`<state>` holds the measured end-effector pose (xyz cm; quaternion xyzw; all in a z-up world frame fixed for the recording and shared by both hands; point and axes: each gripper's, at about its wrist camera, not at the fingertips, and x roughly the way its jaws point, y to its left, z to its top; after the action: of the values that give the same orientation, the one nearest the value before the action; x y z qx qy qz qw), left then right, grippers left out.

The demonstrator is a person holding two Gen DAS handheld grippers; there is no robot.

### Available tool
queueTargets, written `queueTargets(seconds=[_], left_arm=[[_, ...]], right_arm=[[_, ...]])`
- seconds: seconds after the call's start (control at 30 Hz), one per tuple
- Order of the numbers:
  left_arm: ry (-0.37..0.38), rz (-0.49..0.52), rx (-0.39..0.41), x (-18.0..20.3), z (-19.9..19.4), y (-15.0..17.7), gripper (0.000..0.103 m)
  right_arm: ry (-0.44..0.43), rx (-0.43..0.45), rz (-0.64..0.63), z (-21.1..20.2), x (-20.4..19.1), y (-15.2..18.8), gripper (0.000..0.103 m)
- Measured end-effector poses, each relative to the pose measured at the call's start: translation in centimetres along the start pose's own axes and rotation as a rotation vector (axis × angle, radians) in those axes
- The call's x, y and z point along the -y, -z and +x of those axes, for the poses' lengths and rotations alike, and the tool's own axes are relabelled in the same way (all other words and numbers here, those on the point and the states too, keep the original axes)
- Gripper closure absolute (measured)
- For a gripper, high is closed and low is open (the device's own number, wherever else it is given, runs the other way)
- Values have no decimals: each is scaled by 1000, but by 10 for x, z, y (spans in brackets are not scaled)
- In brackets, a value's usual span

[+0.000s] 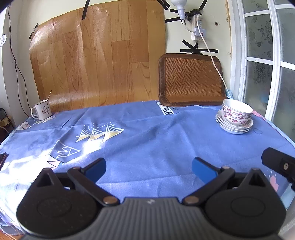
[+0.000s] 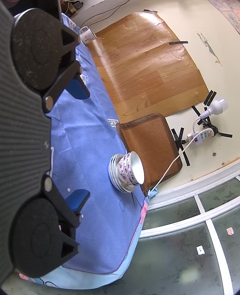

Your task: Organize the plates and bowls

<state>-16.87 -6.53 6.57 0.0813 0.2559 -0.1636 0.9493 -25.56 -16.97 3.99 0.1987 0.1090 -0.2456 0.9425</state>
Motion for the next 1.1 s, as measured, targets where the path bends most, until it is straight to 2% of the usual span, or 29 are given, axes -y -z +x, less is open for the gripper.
queueTargets(seconds=[1.1], left_arm=[[39,9,-32,2,5,4,0]], right_arm=[[-3,36,-2,-5,-2,1,0]])
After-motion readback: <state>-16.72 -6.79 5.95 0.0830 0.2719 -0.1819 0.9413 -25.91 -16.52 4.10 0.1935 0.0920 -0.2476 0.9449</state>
